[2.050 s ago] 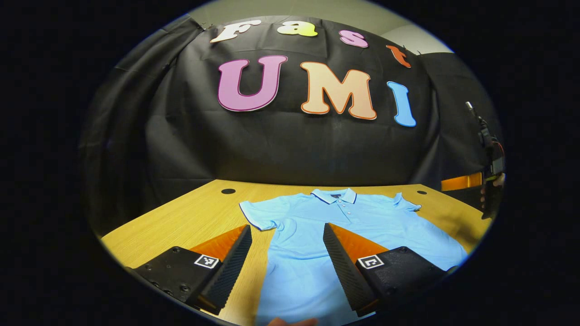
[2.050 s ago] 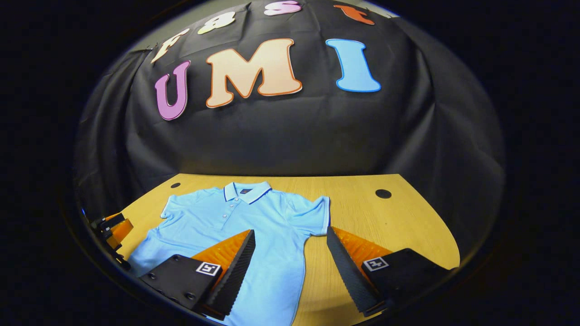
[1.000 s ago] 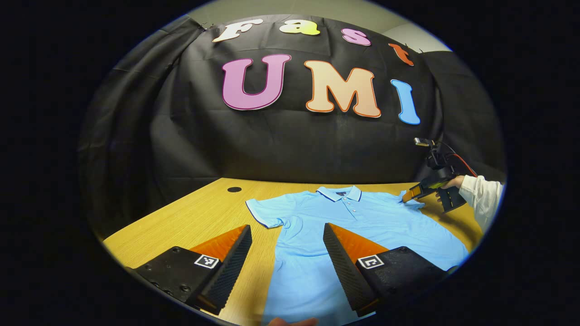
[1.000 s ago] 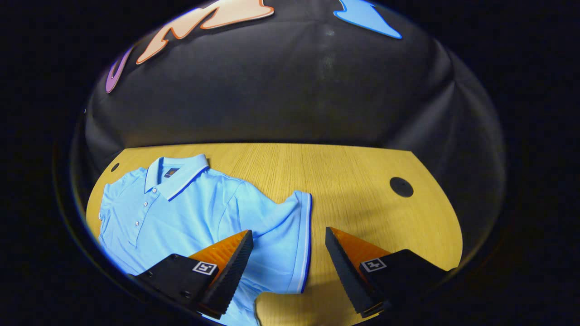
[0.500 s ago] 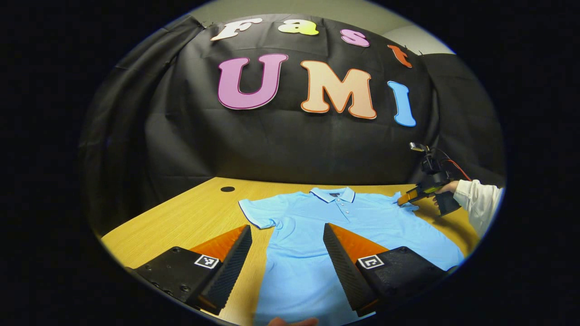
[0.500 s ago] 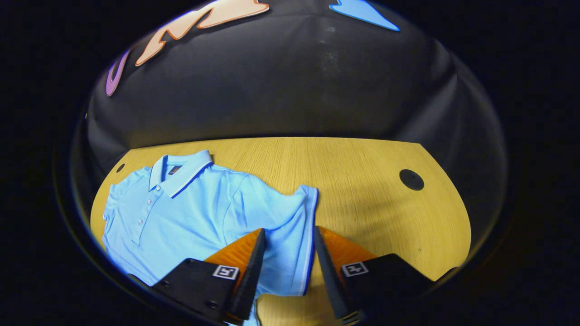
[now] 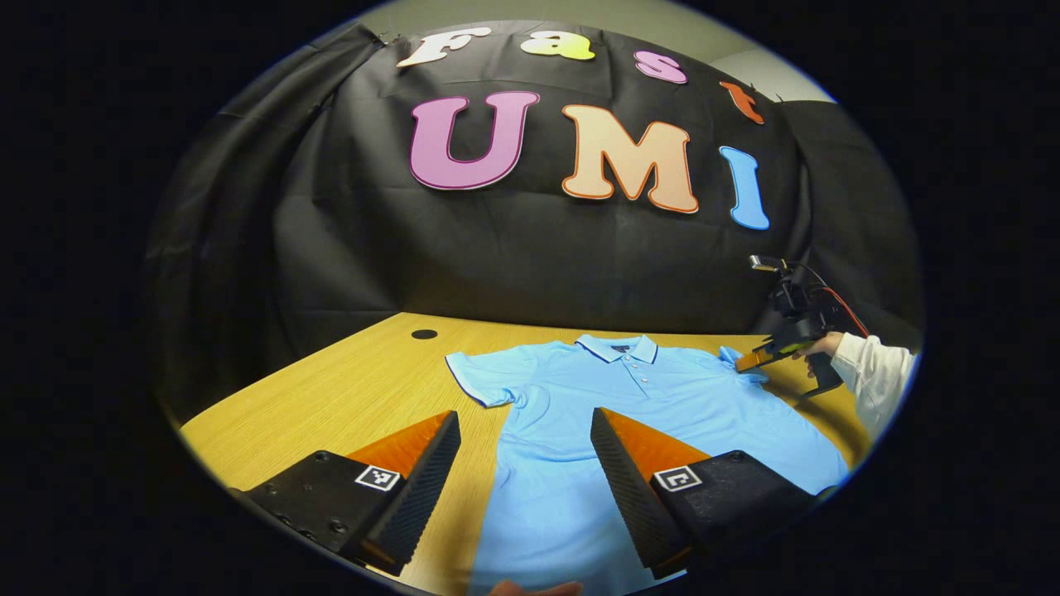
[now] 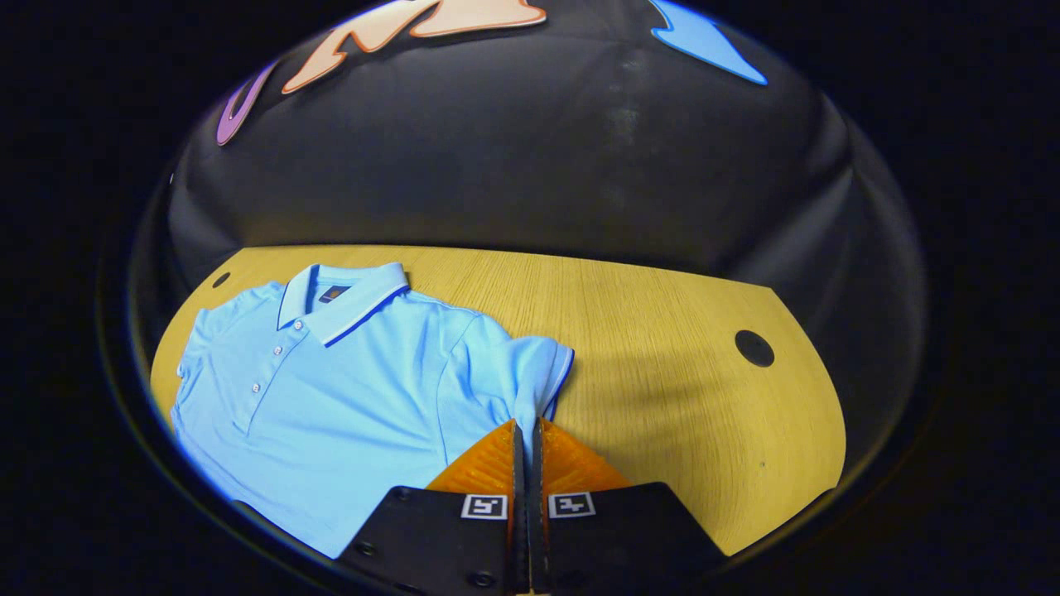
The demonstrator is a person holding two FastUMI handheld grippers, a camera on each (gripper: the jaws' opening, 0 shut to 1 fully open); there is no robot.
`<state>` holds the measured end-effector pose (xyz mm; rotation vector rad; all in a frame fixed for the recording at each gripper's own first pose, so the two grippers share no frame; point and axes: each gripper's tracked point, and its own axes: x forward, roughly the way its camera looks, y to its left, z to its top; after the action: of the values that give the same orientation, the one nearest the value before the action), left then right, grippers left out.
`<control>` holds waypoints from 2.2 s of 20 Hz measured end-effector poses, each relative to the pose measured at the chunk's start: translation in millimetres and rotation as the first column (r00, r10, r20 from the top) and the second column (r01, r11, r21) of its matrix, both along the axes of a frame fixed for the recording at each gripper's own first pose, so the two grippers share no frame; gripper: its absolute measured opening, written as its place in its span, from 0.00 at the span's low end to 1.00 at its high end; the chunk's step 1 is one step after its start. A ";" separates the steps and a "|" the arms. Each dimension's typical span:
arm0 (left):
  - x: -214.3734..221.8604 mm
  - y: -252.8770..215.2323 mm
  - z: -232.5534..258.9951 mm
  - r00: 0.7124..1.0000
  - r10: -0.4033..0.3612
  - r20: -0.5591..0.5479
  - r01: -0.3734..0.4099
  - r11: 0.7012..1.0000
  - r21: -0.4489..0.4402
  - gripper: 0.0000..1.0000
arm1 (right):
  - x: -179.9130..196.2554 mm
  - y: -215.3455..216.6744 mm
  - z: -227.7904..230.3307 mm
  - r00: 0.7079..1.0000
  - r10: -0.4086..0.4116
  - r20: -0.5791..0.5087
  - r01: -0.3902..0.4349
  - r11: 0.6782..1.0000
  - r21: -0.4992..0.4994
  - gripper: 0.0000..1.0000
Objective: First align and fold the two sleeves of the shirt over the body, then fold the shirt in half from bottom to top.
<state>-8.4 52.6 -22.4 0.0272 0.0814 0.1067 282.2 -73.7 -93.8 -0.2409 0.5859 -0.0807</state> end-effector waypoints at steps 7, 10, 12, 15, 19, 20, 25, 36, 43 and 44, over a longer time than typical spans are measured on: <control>0.9 1.2 -3.7 1.000 0.007 -0.008 -0.007 1.000 0.005 0.95 | -5.9 50.9 53.3 0.986 0.069 0.149 -0.052 0.992 -0.118 0.04; 1.9 1.5 -3.8 1.000 -0.003 -0.012 0.003 1.000 -0.001 0.95 | -17.1 99.7 56.8 0.980 0.112 0.163 -0.103 0.993 -0.063 0.04; 1.7 2.6 -4.8 1.000 0.000 -0.016 0.000 1.000 0.000 0.95 | -22.9 133.2 45.5 0.976 0.167 0.143 -0.163 0.986 -0.039 0.07; 1.1 3.2 -3.4 1.000 0.005 -0.012 -0.005 1.000 -0.001 0.94 | -25.2 176.5 22.3 0.964 0.245 0.107 -0.243 0.970 -0.032 0.06; 1.3 5.7 -4.3 1.000 0.020 -0.016 -0.020 1.000 -0.001 0.95 | -36.9 217.2 -8.8 0.954 0.297 0.036 -0.299 0.950 0.086 0.07; 1.6 6.6 -3.2 1.000 0.024 -0.014 -0.024 1.000 0.002 0.95 | -39.0 222.7 -11.3 0.951 0.310 0.025 -0.310 0.944 0.109 0.08; 5.6 8.0 -7.5 1.000 0.008 -0.023 -0.008 1.000 0.001 0.94 | -72.2 257.0 -5.3 0.919 0.394 -0.001 -0.378 0.883 0.279 0.31; 57.8 19.5 -4.5 0.991 -0.073 -0.108 0.072 0.997 -0.019 0.94 | -161.5 197.7 32.6 0.919 0.372 0.134 -0.393 0.896 0.205 0.98; 115.0 73.4 -15.5 0.976 -0.066 -0.207 0.082 0.994 0.071 0.94 | -211.9 152.6 58.5 0.928 0.285 0.242 -0.348 0.896 0.276 0.98; 124.2 79.3 -16.3 0.973 -0.067 -0.222 0.082 0.995 0.059 0.94 | -217.4 146.4 64.7 0.926 0.274 0.260 -0.343 0.897 0.279 0.98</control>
<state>115.9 131.9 -38.7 0.1100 0.2977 0.0311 64.8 72.7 -29.1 -0.0053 0.3312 0.2958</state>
